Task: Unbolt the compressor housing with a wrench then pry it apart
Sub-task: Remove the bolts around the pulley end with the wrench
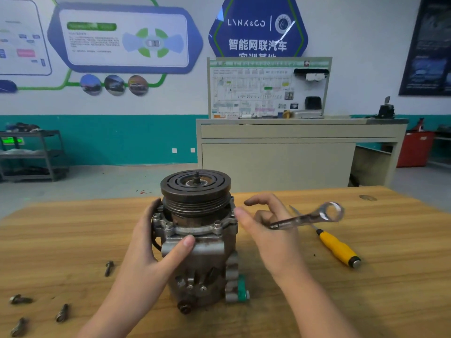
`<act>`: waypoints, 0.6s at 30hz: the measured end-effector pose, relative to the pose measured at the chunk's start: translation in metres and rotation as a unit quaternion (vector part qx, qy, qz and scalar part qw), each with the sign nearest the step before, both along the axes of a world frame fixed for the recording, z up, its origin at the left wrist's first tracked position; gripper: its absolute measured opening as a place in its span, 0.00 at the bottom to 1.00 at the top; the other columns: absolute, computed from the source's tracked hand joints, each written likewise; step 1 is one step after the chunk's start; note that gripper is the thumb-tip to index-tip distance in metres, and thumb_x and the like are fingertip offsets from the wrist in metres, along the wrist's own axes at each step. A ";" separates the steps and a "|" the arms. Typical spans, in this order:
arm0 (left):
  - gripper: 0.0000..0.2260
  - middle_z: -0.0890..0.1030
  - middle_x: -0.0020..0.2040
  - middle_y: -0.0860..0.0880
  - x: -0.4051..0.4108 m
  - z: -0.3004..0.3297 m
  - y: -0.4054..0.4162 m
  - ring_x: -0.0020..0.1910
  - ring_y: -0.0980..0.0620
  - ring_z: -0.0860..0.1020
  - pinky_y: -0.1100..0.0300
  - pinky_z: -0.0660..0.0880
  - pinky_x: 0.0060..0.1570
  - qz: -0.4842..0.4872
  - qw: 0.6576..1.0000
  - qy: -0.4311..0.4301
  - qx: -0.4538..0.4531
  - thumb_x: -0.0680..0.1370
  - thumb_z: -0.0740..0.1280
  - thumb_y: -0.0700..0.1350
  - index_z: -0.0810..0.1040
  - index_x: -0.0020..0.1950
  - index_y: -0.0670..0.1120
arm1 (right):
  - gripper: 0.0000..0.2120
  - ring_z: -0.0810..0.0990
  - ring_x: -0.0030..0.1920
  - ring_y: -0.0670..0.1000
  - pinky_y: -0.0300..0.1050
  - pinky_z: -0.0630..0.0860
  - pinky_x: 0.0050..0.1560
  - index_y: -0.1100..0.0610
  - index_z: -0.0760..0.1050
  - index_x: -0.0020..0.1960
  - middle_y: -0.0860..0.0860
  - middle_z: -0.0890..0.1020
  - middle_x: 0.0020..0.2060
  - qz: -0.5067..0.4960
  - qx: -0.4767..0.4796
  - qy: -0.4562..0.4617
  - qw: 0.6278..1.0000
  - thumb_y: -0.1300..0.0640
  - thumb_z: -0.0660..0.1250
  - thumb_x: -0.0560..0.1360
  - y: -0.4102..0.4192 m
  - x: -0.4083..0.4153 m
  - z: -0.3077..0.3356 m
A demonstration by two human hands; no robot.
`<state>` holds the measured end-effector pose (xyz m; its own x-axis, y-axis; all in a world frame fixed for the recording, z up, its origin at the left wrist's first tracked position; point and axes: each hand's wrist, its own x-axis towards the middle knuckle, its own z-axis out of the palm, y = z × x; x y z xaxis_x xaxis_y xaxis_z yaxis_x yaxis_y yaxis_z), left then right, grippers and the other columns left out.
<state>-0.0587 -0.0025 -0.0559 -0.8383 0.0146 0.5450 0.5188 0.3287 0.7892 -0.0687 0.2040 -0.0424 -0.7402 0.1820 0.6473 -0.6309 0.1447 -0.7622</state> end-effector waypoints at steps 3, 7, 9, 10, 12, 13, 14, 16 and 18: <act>0.38 0.70 0.66 0.65 -0.001 -0.001 0.001 0.64 0.66 0.70 0.63 0.68 0.60 -0.003 1.000 0.002 -0.002 0.65 0.67 0.71 0.58 0.71 0.65 | 0.11 0.68 0.23 0.41 0.32 0.65 0.27 0.48 0.75 0.45 0.45 0.71 0.21 -0.008 0.029 -0.029 0.999 0.50 0.75 0.68 0.000 -0.002 -0.002; 0.39 0.68 0.66 0.67 0.000 0.000 0.001 0.64 0.67 0.69 0.64 0.67 0.59 0.007 1.000 -0.004 -0.016 0.63 0.65 0.71 0.57 0.71 0.65 | 0.08 0.70 0.28 0.49 0.44 0.67 0.31 0.48 0.77 0.43 0.56 0.73 0.25 -0.020 -0.025 -0.016 0.999 0.46 0.73 0.69 0.007 0.000 -0.001; 0.38 0.69 0.67 0.65 0.002 0.001 0.001 0.65 0.65 0.69 0.60 0.68 0.63 0.007 1.000 -0.008 -0.024 0.64 0.66 0.69 0.57 0.72 0.64 | 0.09 0.68 0.25 0.44 0.36 0.66 0.29 0.48 0.78 0.41 0.48 0.71 0.21 -0.001 -0.012 -0.013 1.000 0.45 0.74 0.67 0.001 0.001 0.001; 0.38 0.69 0.68 0.62 0.002 0.002 0.001 0.66 0.63 0.69 0.57 0.68 0.65 0.005 1.000 -0.010 -0.025 0.66 0.67 0.67 0.57 0.73 0.62 | 0.07 0.66 0.23 0.41 0.33 0.65 0.27 0.48 0.79 0.40 0.45 0.70 0.20 0.005 0.007 -0.010 1.000 0.49 0.75 0.67 -0.003 0.001 0.002; 0.37 0.69 0.69 0.60 0.004 0.002 0.001 0.67 0.63 0.69 0.54 0.68 0.66 0.000 1.000 -0.010 -0.023 0.68 0.67 0.65 0.58 0.74 0.60 | 0.06 0.66 0.23 0.40 0.31 0.64 0.27 0.48 0.80 0.38 0.41 0.70 0.20 0.002 0.032 -0.009 0.999 0.56 0.75 0.69 -0.008 0.000 0.002; 0.37 0.69 0.69 0.60 0.005 0.002 0.001 0.67 0.62 0.69 0.54 0.68 0.67 0.001 1.000 -0.010 -0.020 0.69 0.68 0.65 0.57 0.74 0.59 | 0.07 0.67 0.24 0.40 0.31 0.65 0.28 0.47 0.80 0.38 0.41 0.70 0.20 0.001 0.029 -0.008 1.000 0.58 0.75 0.70 -0.008 -0.001 0.004; 0.37 0.68 0.70 0.60 0.004 0.001 0.002 0.68 0.62 0.68 0.53 0.67 0.68 0.009 1.000 -0.011 -0.018 0.70 0.68 0.65 0.57 0.75 0.59 | 0.07 0.69 0.24 0.39 0.30 0.66 0.29 0.47 0.81 0.37 0.40 0.72 0.21 0.003 0.021 -0.003 1.000 0.58 0.75 0.70 -0.008 -0.001 0.005; 0.38 0.63 0.72 0.59 0.007 -0.002 0.007 0.70 0.59 0.64 0.50 0.64 0.70 0.056 0.998 -0.009 -0.012 0.70 0.67 0.65 0.55 0.75 0.59 | 0.08 0.75 0.29 0.38 0.29 0.70 0.32 0.45 0.82 0.37 0.41 0.79 0.26 0.009 -0.007 0.006 1.000 0.57 0.74 0.70 -0.007 0.001 0.011; 0.32 0.63 0.69 0.59 0.015 0.001 0.013 0.69 0.57 0.64 0.52 0.63 0.69 0.124 0.991 0.048 -0.002 0.72 0.65 0.66 0.59 0.73 0.59 | 0.05 0.80 0.35 0.39 0.32 0.75 0.36 0.42 0.83 0.37 0.42 0.84 0.33 0.003 -0.044 0.015 0.999 0.52 0.74 0.69 -0.006 0.005 0.019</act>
